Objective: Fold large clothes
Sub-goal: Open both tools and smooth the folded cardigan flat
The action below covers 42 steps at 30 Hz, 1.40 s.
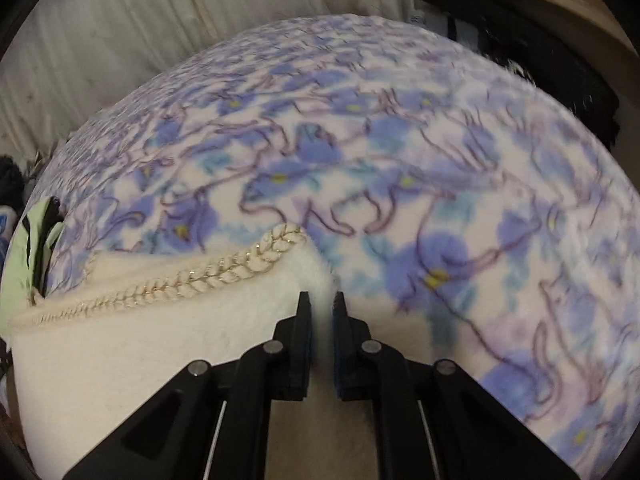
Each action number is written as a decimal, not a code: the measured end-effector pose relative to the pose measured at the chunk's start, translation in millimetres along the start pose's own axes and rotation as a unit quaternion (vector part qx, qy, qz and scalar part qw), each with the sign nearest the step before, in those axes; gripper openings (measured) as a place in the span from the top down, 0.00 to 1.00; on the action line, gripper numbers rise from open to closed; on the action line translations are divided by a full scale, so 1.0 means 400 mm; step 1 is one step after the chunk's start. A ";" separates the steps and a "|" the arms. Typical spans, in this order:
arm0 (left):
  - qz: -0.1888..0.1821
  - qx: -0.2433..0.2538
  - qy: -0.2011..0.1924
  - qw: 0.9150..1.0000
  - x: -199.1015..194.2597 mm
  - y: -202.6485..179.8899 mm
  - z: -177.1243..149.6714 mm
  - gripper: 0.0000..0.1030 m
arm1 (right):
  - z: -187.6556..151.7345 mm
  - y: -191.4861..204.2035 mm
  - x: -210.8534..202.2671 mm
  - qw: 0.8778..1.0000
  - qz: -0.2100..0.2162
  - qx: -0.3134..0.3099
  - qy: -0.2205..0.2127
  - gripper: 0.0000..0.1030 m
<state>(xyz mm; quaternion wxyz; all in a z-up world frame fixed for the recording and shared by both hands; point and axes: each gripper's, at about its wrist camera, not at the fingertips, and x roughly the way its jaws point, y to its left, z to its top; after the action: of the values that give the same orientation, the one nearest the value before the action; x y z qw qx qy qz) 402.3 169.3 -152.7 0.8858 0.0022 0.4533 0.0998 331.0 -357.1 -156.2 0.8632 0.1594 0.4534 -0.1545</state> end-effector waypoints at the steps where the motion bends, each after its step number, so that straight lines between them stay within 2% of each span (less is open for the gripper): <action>1: -0.001 0.001 0.001 1.000 -0.003 -0.001 0.001 0.91 | 0.004 0.001 -0.001 1.000 -0.001 -0.004 0.006 0.89; 2: 0.002 0.002 -0.001 1.000 -0.009 0.000 0.003 0.89 | 0.008 0.005 -0.008 1.000 -0.005 -0.010 0.009 0.88; 4: 0.007 0.010 -0.010 1.000 -0.038 0.001 0.006 0.83 | 0.009 0.025 -0.047 0.999 -0.034 -0.021 0.003 0.77; 6: 0.026 0.020 -0.041 0.999 -0.087 -0.002 0.006 0.80 | 0.000 0.052 -0.102 0.998 -0.048 -0.031 -0.026 0.77; 7: 0.026 0.023 -0.060 0.998 -0.117 -0.009 0.002 0.80 | -0.007 0.075 -0.137 0.997 -0.042 -0.038 -0.046 0.77; 8: 0.012 0.021 -0.079 0.997 -0.152 -0.016 -0.005 0.80 | -0.019 0.109 -0.173 0.997 -0.017 -0.050 -0.062 0.77; 10: -0.027 0.017 -0.091 0.995 -0.196 -0.037 -0.019 0.80 | -0.041 0.170 -0.212 0.995 0.033 -0.072 -0.066 0.74; 12: -0.073 0.015 -0.080 0.994 -0.229 -0.080 -0.038 0.80 | -0.080 0.266 -0.230 0.990 0.086 -0.104 -0.053 0.72; 16: -0.118 0.027 -0.023 0.992 -0.216 -0.174 -0.081 0.80 | -0.158 0.443 -0.195 0.975 0.133 -0.176 -0.005 0.71; 18: -0.109 0.046 -0.008 0.993 -0.186 -0.221 -0.108 0.80 | -0.190 0.497 -0.153 0.969 0.134 -0.205 0.022 0.71; 19: -0.100 0.054 -0.002 0.994 -0.169 -0.235 -0.118 0.80 | -0.203 0.515 -0.125 0.968 0.120 -0.219 0.035 0.71; 21: -0.084 0.074 -0.010 0.994 -0.141 -0.248 -0.131 0.79 | -0.202 0.509 -0.101 0.967 0.111 -0.228 0.025 0.72; 23: -0.083 0.080 -0.022 0.993 -0.135 -0.237 -0.125 0.76 | -0.166 0.462 -0.086 0.972 0.102 -0.213 0.014 0.75; 24: -0.084 0.077 -0.021 0.993 -0.131 -0.224 -0.117 0.76 | -0.144 0.431 -0.079 0.975 0.096 -0.202 0.010 0.85; 25: -0.078 0.073 -0.021 0.994 -0.127 -0.214 -0.108 0.76 | -0.131 0.407 -0.075 0.978 0.064 -0.199 0.002 0.86; 26: -0.064 0.065 -0.023 0.996 -0.115 -0.185 -0.093 0.76 | -0.112 0.369 -0.063 0.981 -0.002 -0.195 -0.010 0.84; 27: -0.050 0.057 -0.024 0.997 -0.106 -0.158 -0.082 0.75 | -0.093 0.320 -0.046 0.981 -0.055 -0.187 -0.017 0.76; 28: -0.039 0.048 -0.021 0.998 -0.090 -0.133 -0.070 0.66 | -0.078 0.272 -0.036 0.982 -0.068 -0.175 -0.016 0.63; 29: -0.034 0.038 -0.018 0.999 -0.081 -0.107 -0.062 0.55 | -0.060 0.208 -0.032 0.987 -0.061 -0.151 -0.012 0.52; 30: -0.033 0.023 -0.013 0.999 -0.072 -0.075 -0.057 0.35 | -0.051 0.158 -0.036 0.990 -0.062 -0.129 -0.009 0.34; 31: -0.035 0.008 -0.008 0.999 -0.066 -0.049 -0.054 0.33 | -0.046 0.131 -0.042 0.991 -0.064 -0.117 -0.009 0.34; 32: -0.046 -0.001 -0.003 0.999 -0.065 -0.027 -0.054 0.34 | -0.044 0.100 -0.052 0.990 -0.093 -0.108 -0.010 0.34; 33: -0.038 -0.001 -0.003 0.999 -0.071 -0.016 -0.054 0.34 | -0.046 0.082 -0.065 0.990 -0.100 -0.102 -0.012 0.34; 35: -0.009 0.009 -0.008 1.000 -0.093 -0.015 -0.056 0.34 | -0.061 0.064 -0.108 0.993 -0.071 -0.090 -0.018 0.34; 36: -0.007 0.015 -0.010 1.000 -0.112 -0.016 -0.061 0.34 | -0.077 0.067 -0.136 0.994 -0.057 -0.087 -0.026 0.34; 39: -0.028 0.019 -0.028 0.999 -0.203 -0.027 -0.094 0.34 | -0.141 0.113 -0.242 0.995 0.010 -0.084 -0.049 0.34; 42: -0.060 0.026 -0.033 0.997 -0.293 -0.052 -0.145 0.33 | -0.214 0.185 -0.312 0.991 0.081 -0.091 -0.048 0.34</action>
<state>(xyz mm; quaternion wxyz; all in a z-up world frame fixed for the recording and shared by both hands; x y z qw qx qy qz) 292.7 122.9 -94.8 0.9044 0.0020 0.4253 0.0347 231.2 -239.8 -88.4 0.9045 0.1092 0.4092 -0.0495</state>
